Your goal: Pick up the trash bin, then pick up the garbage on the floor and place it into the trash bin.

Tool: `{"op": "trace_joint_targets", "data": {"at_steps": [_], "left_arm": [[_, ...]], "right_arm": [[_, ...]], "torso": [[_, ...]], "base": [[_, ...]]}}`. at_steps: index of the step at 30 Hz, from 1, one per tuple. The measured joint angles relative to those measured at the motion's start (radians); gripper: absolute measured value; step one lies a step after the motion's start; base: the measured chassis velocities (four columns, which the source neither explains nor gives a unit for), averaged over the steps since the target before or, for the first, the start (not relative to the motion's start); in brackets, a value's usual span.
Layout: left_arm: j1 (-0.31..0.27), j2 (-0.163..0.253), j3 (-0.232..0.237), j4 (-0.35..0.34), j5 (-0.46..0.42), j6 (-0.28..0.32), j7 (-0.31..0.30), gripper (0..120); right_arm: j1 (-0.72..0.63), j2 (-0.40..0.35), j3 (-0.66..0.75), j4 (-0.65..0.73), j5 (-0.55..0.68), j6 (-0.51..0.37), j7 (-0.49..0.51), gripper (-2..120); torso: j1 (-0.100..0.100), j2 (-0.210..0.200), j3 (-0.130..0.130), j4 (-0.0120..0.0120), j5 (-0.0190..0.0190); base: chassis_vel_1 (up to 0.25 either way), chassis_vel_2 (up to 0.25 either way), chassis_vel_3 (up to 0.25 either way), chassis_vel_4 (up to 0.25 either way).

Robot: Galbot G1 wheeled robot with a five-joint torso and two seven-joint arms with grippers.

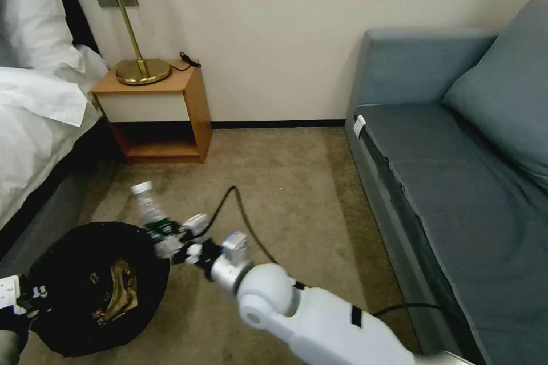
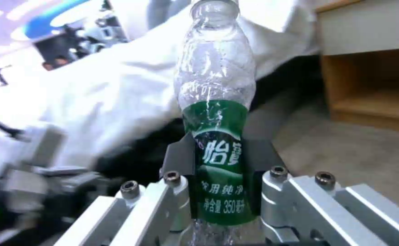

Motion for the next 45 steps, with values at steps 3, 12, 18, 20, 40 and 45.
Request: {"op": "trace_joint_targets", "data": {"at_steps": [3, 12, 18, 20, 40, 45], "left_arm": [[-0.001, -0.001, 0.0, -0.003, 0.0, 0.0, 0.0, 3], [-0.005, -0.011, 0.007, -0.014, 0.002, 0.001, 0.0, 3], [-0.004, -0.01, 0.011, -0.021, 0.0, 0.002, 0.0, 3], [-0.004, -0.011, 0.011, -0.022, 0.0, 0.002, 0.0, 3], [-0.007, 0.001, 0.021, -0.012, -0.051, 0.015, -0.003, 3], [-0.027, 0.023, 0.035, 0.012, -0.125, 0.035, -0.017, 3]], "right_arm": [[0.004, 0.025, -0.014, -0.012, -0.001, 0.0, -0.001, 19], [0.006, 0.084, -0.071, -0.093, -0.04, 0.002, 0.018, 19], [-0.006, 0.094, -0.072, -0.1, -0.052, 0.002, 0.024, 41], [-0.008, 0.092, -0.072, -0.1, -0.057, 0.001, 0.025, 48], [-0.072, 0.004, 0.013, -0.047, -0.237, -0.011, 0.033, 100], [-0.249, -0.116, 0.234, 0.069, -0.378, 0.014, 0.025, 100]], "torso": [[0.0, 0.0, 0.0, 0.0001, 0.0], [0.0, 0.0, 0.0, -0.0001, -0.0001], [0.0, 0.0, 0.0, -0.0001, -0.0001], [0.0, 0.0, 0.0, -0.0001, 0.0], [0.0, 0.0, 0.0, 0.0, 0.0002], [0.0, 0.0, 0.0, -0.0004, 0.0005]], "base": [[0.0, 0.0, 0.0, 0.0], [0.0, 0.0, 0.0, 0.0], [0.0, 0.0, 0.0, 0.0], [0.0, 0.0, 0.0, 0.0], [0.0, 0.0, 0.0, 0.0], [0.0, 0.0, 0.0, 0.0]]}}
